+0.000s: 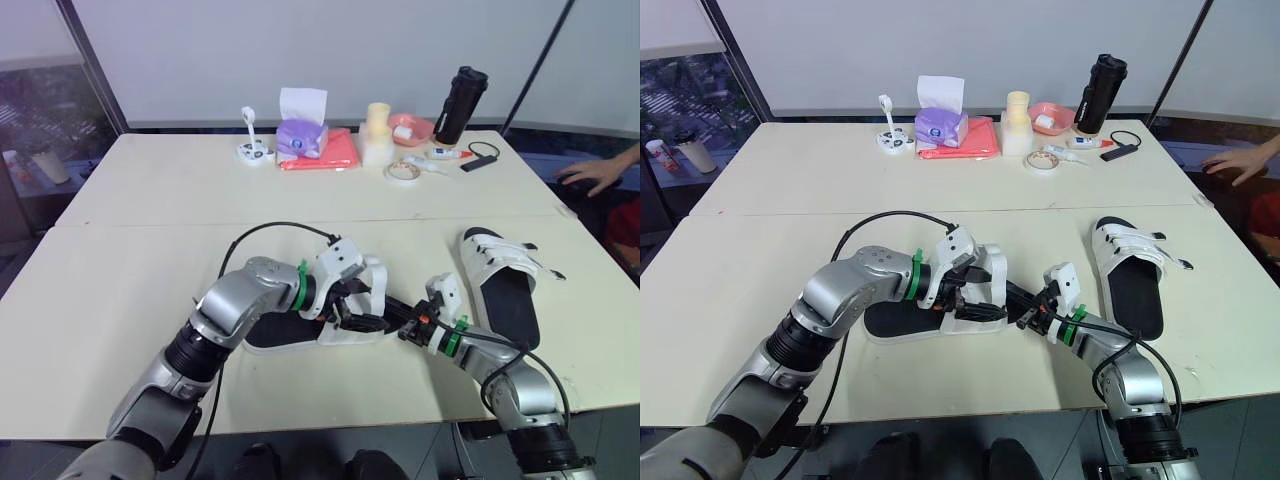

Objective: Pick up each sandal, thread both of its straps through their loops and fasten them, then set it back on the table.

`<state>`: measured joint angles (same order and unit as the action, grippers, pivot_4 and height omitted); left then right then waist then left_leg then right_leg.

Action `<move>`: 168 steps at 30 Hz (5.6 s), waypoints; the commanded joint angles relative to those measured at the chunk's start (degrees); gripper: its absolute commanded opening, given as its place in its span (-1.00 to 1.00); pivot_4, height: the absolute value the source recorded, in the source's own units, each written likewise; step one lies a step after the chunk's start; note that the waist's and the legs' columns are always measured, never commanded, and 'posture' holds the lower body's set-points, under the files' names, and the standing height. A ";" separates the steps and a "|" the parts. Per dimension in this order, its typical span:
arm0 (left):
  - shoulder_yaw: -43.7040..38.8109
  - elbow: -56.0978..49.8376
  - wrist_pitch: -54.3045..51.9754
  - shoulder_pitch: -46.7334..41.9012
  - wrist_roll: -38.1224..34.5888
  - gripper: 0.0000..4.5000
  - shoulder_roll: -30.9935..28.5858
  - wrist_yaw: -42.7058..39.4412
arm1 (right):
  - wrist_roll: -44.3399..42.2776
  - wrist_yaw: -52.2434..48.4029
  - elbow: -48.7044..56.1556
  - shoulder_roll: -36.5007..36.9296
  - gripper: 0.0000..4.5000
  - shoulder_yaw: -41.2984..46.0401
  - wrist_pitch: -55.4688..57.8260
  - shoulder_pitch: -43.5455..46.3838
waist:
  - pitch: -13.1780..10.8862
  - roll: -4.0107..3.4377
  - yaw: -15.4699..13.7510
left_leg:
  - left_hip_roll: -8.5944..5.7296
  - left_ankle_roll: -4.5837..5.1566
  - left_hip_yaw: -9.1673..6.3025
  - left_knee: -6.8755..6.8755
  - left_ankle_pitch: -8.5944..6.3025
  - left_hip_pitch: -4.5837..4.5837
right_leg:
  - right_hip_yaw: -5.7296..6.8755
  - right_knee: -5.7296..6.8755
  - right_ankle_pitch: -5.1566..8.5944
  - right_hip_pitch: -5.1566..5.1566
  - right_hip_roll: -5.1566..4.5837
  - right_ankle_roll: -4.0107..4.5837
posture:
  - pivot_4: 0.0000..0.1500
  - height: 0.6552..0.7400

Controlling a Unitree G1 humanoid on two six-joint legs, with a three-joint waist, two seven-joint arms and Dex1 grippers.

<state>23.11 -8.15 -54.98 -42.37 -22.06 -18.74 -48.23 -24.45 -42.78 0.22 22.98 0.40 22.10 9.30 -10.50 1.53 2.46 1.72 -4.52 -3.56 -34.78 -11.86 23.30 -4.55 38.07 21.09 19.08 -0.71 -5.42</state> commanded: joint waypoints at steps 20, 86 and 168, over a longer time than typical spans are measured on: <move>-6.93 -2.86 -6.33 2.59 -6.06 -0.99 6.88 5.94 | 3.19 1.40 -5.69 0.15 -1.00 -2.28 2.97 -3.19 | 0.02 0.02 -0.05 | -0.01 0.00 -0.01 -0.04 0.00 -0.01 | 0.01 0.00 0.00 -0.04 -0.01 -0.01 | 1.00 1.00; -10.13 -0.32 -13.74 5.40 -15.74 -0.99 2.79 9.18 | 3.31 1.47 -6.06 -0.36 -1.00 -2.56 2.93 -3.38 | 0.18 0.09 0.02 | -0.01 -0.01 -0.02 -0.02 0.00 -0.04 | 0.02 -0.01 0.00 -0.06 -0.02 -0.01 | 1.00 1.00; 9.28 10.88 38.67 1.06 15.57 -0.99 -6.04 -20.91 | 1.66 4.20 1.65 -0.95 -1.00 -3.08 6.13 -10.50 | 1.54 0.12 -1.45 | 0.01 0.12 0.02 0.66 -0.07 -0.09 | 0.03 -0.66 0.01 -0.13 -0.03 0.06 | 1.00 1.00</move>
<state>31.57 3.29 -14.31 -42.90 -5.82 -23.59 -66.00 -23.93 -38.70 5.64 22.12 0.74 22.75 3.63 -8.96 1.65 1.01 1.73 -4.35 -3.55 -34.13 -11.96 23.21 -4.52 37.41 21.11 18.95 -0.73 -5.36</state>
